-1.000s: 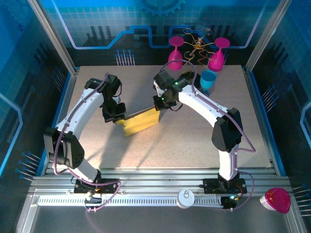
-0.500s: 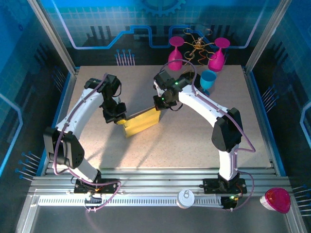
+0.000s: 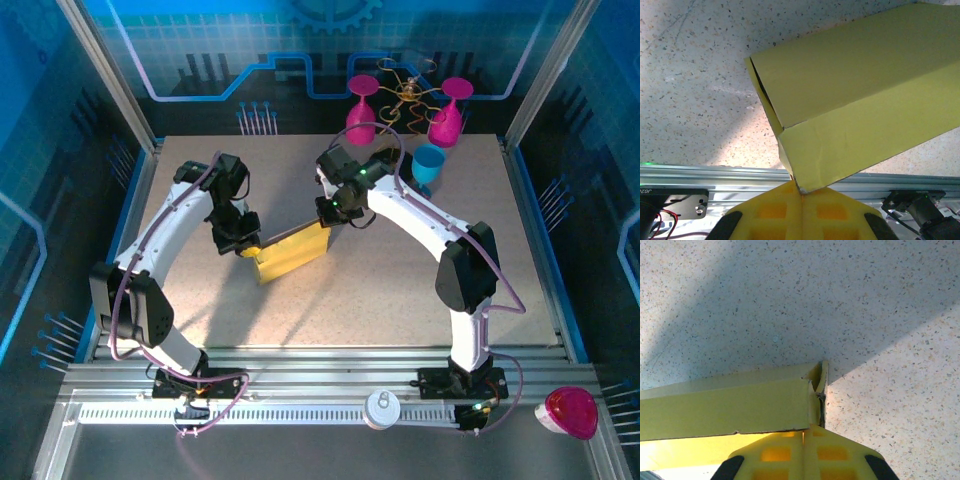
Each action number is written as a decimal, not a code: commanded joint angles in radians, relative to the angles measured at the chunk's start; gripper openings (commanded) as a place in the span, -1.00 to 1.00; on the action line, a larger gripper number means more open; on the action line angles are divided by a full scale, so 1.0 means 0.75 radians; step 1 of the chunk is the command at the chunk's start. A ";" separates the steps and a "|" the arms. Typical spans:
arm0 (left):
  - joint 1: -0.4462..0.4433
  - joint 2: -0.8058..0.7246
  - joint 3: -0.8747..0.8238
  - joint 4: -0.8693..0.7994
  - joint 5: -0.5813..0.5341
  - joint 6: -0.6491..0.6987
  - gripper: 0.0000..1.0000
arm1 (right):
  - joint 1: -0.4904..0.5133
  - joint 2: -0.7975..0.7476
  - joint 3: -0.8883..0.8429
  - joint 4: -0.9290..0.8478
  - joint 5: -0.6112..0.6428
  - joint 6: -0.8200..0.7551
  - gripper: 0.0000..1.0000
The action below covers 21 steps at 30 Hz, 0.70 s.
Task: Fold the paper box
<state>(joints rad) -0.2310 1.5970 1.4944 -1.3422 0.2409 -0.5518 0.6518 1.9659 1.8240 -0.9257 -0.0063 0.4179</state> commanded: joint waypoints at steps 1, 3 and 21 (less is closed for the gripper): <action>-0.002 -0.020 -0.023 0.051 0.071 -0.016 -1.00 | 0.018 0.031 0.004 -0.030 -0.066 -0.007 -1.00; -0.001 -0.025 -0.038 0.062 0.075 -0.017 -1.00 | 0.017 0.028 0.000 -0.028 -0.063 -0.007 -1.00; 0.009 -0.110 0.047 -0.036 -0.103 0.151 0.02 | 0.005 0.024 -0.009 -0.018 -0.070 -0.013 -1.00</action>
<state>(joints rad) -0.2310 1.5303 1.5051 -1.3186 0.2237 -0.5018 0.6537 1.9659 1.8233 -0.9230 -0.0376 0.4175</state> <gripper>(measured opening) 0.505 0.052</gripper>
